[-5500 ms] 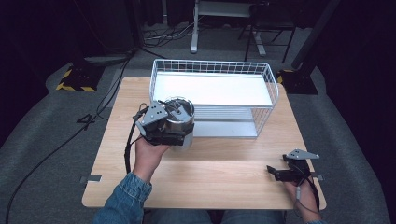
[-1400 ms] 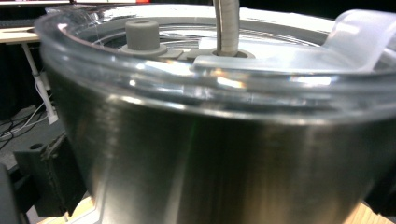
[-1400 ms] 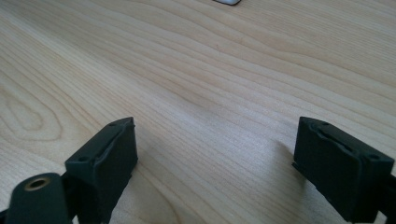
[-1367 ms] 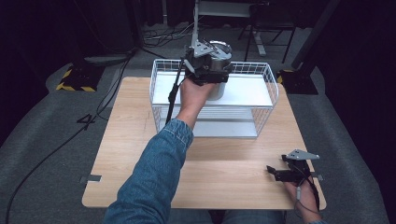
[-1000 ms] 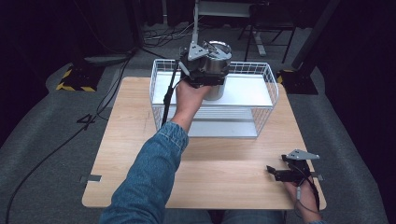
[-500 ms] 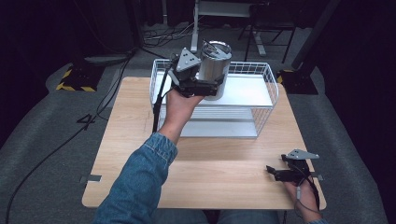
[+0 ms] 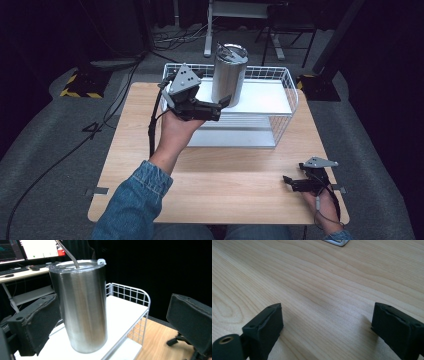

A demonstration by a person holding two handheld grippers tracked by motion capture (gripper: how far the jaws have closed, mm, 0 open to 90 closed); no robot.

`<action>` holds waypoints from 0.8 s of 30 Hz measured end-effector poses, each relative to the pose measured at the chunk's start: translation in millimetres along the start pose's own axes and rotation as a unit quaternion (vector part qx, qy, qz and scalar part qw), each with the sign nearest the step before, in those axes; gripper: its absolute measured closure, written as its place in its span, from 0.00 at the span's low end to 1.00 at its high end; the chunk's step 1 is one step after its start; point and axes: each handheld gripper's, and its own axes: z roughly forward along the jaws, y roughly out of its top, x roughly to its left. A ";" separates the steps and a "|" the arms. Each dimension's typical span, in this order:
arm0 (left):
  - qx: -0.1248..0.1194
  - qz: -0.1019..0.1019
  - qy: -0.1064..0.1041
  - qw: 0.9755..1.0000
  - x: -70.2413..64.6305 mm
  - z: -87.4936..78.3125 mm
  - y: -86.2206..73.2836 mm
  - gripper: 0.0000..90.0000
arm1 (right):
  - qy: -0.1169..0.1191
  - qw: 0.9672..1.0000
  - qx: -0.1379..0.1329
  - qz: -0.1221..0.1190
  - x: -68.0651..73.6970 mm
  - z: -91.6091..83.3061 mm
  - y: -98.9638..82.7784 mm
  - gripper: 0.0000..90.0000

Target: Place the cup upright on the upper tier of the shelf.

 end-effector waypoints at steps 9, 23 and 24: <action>-0.003 -0.007 -0.006 1.000 -2.2 -35.6 -9.9 0.00 | 0.002 1.000 0.000 -0.001 -0.4 2.2 1.9 0.12; 0.008 -0.018 0.006 1.000 15.6 -77.0 -42.8 0.00 | 0.002 1.000 0.000 -0.001 -0.4 2.1 1.9 0.11; 0.010 -0.017 0.007 1.000 16.1 -78.7 -45.0 0.00 | 0.002 1.000 0.000 -0.001 -0.4 2.2 1.9 0.12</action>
